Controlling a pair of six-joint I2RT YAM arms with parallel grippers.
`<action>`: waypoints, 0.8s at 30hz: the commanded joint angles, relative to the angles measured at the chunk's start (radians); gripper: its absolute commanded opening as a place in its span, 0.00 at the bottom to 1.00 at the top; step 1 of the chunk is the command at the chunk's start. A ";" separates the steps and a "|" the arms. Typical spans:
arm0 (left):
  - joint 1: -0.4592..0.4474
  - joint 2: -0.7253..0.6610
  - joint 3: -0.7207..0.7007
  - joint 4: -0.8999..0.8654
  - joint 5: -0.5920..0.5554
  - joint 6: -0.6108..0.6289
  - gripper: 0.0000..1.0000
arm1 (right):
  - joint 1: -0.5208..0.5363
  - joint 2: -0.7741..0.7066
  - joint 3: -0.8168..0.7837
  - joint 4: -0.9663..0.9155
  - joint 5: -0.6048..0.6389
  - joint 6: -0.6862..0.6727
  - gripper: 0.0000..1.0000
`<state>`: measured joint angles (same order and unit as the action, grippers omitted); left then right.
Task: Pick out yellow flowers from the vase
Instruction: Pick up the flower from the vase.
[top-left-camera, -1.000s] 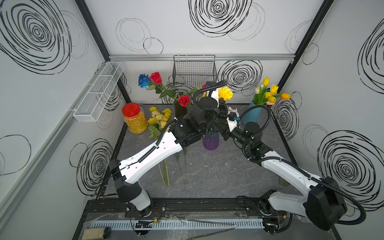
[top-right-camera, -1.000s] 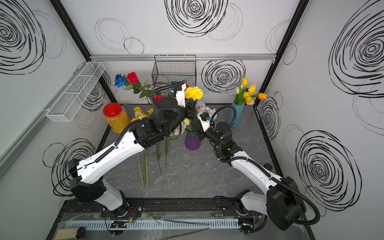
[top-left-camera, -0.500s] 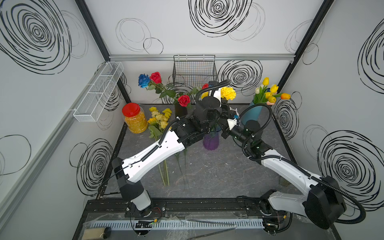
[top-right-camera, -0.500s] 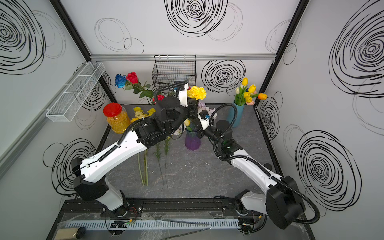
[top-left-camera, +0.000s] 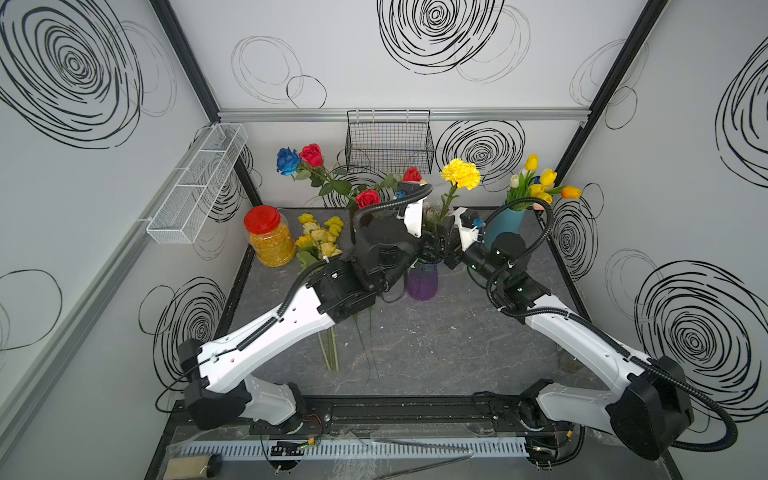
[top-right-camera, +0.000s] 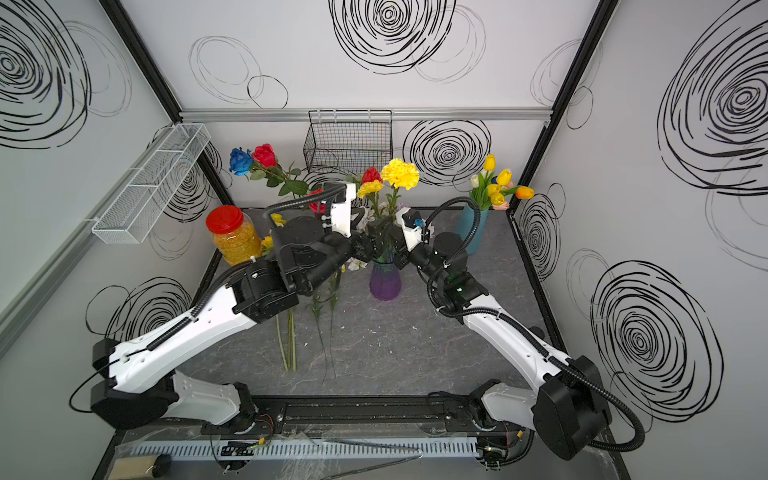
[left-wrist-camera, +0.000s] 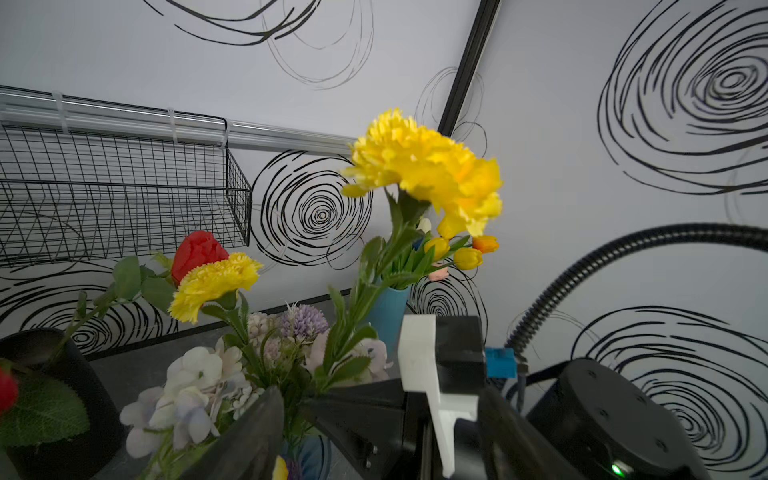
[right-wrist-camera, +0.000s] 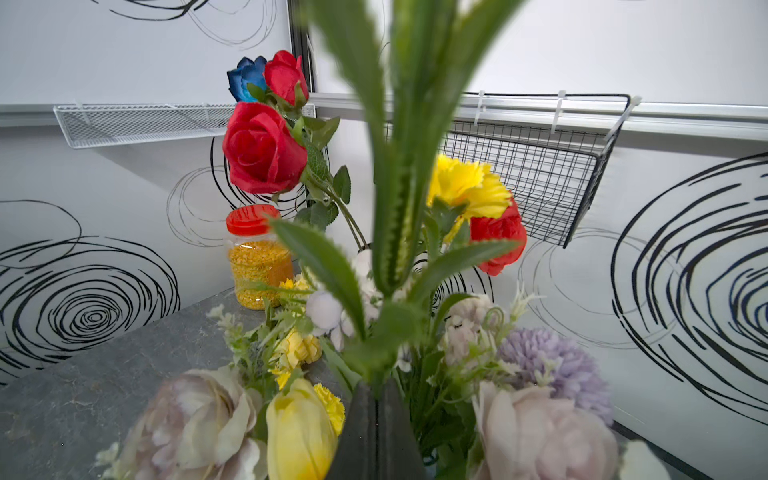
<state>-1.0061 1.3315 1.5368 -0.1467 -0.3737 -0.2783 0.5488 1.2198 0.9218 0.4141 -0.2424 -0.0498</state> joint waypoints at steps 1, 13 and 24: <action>-0.017 -0.098 -0.099 0.118 0.001 0.069 0.81 | -0.004 -0.023 0.062 -0.031 0.021 0.054 0.00; -0.013 -0.323 -0.458 0.187 0.017 0.176 0.83 | 0.024 -0.107 0.223 -0.227 0.012 0.157 0.01; -0.030 -0.338 -0.532 0.243 0.122 0.199 0.83 | 0.154 -0.224 0.262 -0.355 0.042 0.140 0.00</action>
<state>-1.0245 0.9993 1.0054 0.0143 -0.3023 -0.1108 0.6617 1.0279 1.1557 0.1101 -0.2085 0.0895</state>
